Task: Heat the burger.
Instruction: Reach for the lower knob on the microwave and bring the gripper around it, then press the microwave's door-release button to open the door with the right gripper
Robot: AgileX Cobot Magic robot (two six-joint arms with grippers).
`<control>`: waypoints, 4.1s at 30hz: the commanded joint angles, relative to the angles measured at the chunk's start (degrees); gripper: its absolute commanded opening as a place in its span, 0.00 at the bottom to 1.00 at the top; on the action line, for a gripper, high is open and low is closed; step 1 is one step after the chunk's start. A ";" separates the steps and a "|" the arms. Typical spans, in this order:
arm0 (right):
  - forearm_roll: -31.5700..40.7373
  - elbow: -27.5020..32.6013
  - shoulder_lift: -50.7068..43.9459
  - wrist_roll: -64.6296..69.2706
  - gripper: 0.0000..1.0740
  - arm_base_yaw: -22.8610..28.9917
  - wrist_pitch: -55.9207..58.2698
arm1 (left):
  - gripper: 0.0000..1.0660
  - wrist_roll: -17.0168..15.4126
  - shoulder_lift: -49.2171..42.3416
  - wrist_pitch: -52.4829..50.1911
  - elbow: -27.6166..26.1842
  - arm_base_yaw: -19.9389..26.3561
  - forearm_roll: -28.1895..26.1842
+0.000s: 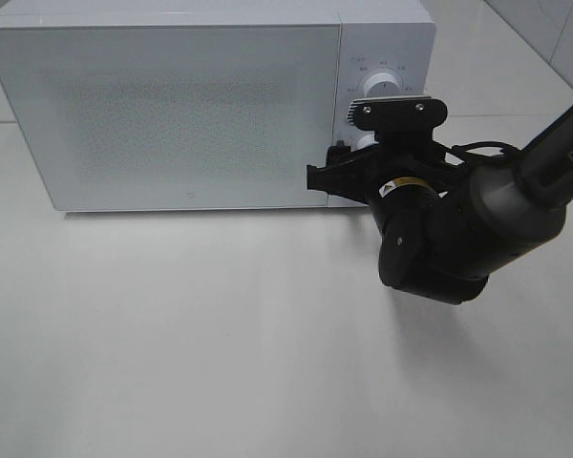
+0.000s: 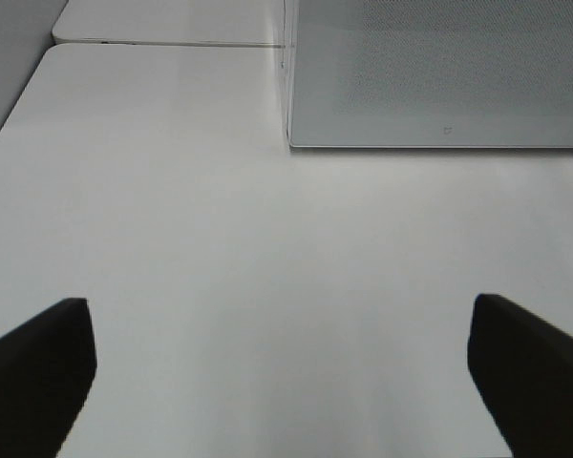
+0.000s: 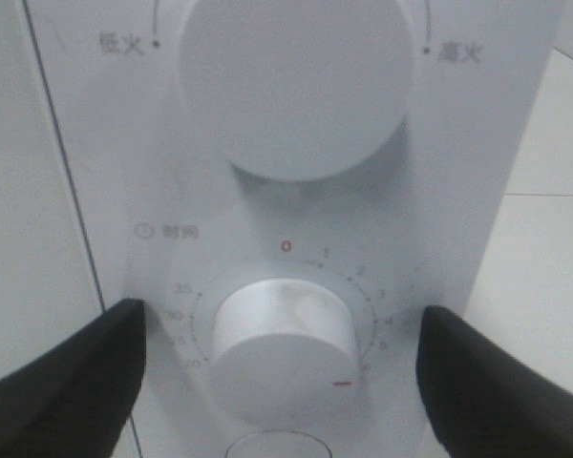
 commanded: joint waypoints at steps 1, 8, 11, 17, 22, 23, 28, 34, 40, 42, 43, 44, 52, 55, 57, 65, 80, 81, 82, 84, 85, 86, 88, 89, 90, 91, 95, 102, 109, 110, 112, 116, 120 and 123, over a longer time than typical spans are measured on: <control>-0.97 -0.57 0.00 0.69 0.71 -0.46 -0.17 | 0.92 0.11 -1.03 -0.52 0.17 0.23 -0.29; -0.97 -0.57 0.00 0.69 0.64 -0.46 -0.23 | 0.92 0.11 -1.03 -0.52 0.17 0.23 -0.29; -0.97 -0.57 0.00 0.69 0.50 -0.46 -0.23 | 0.92 0.11 -1.03 -0.52 0.17 0.23 -0.29; -0.97 -0.57 0.00 0.63 0.10 -0.46 -1.38 | 0.92 0.11 -1.03 -0.52 0.17 0.23 -0.29; -1.03 -0.57 0.00 0.63 0.00 -0.46 -3.21 | 0.92 0.11 -1.03 -0.52 0.17 0.23 -0.29; -1.03 -0.57 0.00 0.63 0.00 -0.46 -3.21 | 0.92 0.11 -1.03 -0.52 0.17 0.23 -0.29; -1.03 -0.57 0.00 0.74 0.00 -0.46 -4.70 | 0.92 0.11 -1.03 -0.52 0.17 0.23 -0.29; -6.65 -0.57 0.00 12.55 0.00 -0.46 -7.96 | 0.92 0.11 -1.03 -0.52 0.17 0.23 -0.29; -13.24 -0.52 0.00 30.94 0.00 -0.46 -10.83 | 0.92 0.11 -1.03 -0.52 0.17 0.23 -0.29; -15.01 -0.52 0.00 38.96 0.00 -0.46 -11.52 | 0.92 0.11 -1.03 -0.52 0.17 0.23 -0.29; -16.56 -0.52 0.00 47.21 0.00 -0.46 -12.43 | 0.92 0.11 -1.03 -0.52 0.17 0.23 -0.29; -16.56 -0.52 0.00 47.21 0.00 -0.46 -12.43 | 0.92 0.11 -1.03 -0.52 0.17 0.23 -0.29; -20.28 -0.23 0.00 68.47 0.00 -0.46 -15.87 | 0.92 0.11 -1.03 -0.52 0.17 0.23 -0.29; -21.66 -0.23 0.00 79.18 0.00 -0.46 -16.90 | 0.92 0.11 -1.03 -0.52 0.17 0.23 -0.29; -21.77 -0.23 0.00 87.09 0.00 -0.46 -16.90 | 0.92 0.11 -1.03 -0.52 0.17 0.23 -0.29; -21.49 -0.23 0.00 101.99 0.00 -0.46 -16.90 | 0.92 0.11 -1.03 -0.52 0.17 0.23 -0.29; -21.08 -0.23 0.00 107.26 0.00 -0.46 -16.96 | 0.92 0.11 -1.03 -0.52 0.17 0.23 -0.29; -20.28 -0.23 0.00 107.26 0.01 -0.46 -16.96 | 0.92 0.11 -1.03 -0.52 0.17 0.23 -0.29; -20.28 -0.23 0.00 107.26 0.01 -0.46 -16.96 | 0.92 0.11 -1.03 -0.52 0.17 0.23 -0.29; -19.54 -0.23 0.00 107.20 0.03 -0.46 -16.84 | 0.92 0.11 -1.03 -0.52 0.17 0.23 -0.29; -19.54 -0.23 0.00 107.20 0.03 -0.46 -16.84 | 0.92 0.11 -1.03 -0.52 0.17 0.23 -0.29; -18.96 -0.23 0.00 107.20 0.04 -0.46 -16.62 | 0.92 0.11 -1.03 -0.52 0.17 0.23 -0.29; -18.74 -0.23 0.00 107.20 0.05 -0.46 -16.33 | 0.92 0.11 -1.03 -0.52 0.17 0.23 -0.29; -17.76 -0.23 0.00 107.03 0.08 -0.46 -16.27 | 0.92 0.11 -1.03 -0.52 0.17 0.23 -0.29; -17.76 -0.23 0.00 107.03 0.08 -0.46 -16.27 | 0.92 0.11 -1.03 -0.52 0.17 0.23 -0.29; -16.39 -0.23 0.00 106.40 0.12 -0.46 -16.27 | 0.92 0.11 -1.03 -0.52 0.17 0.23 -0.29; -14.04 -0.23 0.00 104.39 0.24 -0.46 -16.44 | 0.92 0.11 -1.03 -0.52 0.17 0.23 -0.29; -9.22 -0.23 0.00 100.73 0.45 -0.46 -16.39 | 0.92 0.11 -1.03 -0.52 0.17 0.23 -0.29; -6.93 -0.23 0.00 96.77 0.59 -0.46 -15.13 | 0.92 0.11 -1.03 -0.52 0.17 0.23 -0.29; -6.93 -0.23 0.00 96.77 0.59 -0.46 -15.13 | 0.92 0.11 -1.03 -0.52 0.17 0.23 -0.29; -6.99 -0.23 -0.17 96.72 0.62 -0.34 -13.46 | 0.92 0.11 -1.03 -0.52 0.17 0.23 -0.29; -8.02 -0.11 -0.74 95.91 0.64 -0.23 -10.83 | 0.92 0.11 -1.03 -0.52 0.17 0.23 -0.29; -9.91 2.18 -2.92 93.79 0.64 -0.23 -7.10 | 0.92 0.11 -1.03 -0.52 0.17 0.23 -0.29; -12.95 5.56 -5.44 92.36 0.64 -0.23 -3.04 | 0.92 0.11 -1.03 -0.52 0.17 0.23 -0.29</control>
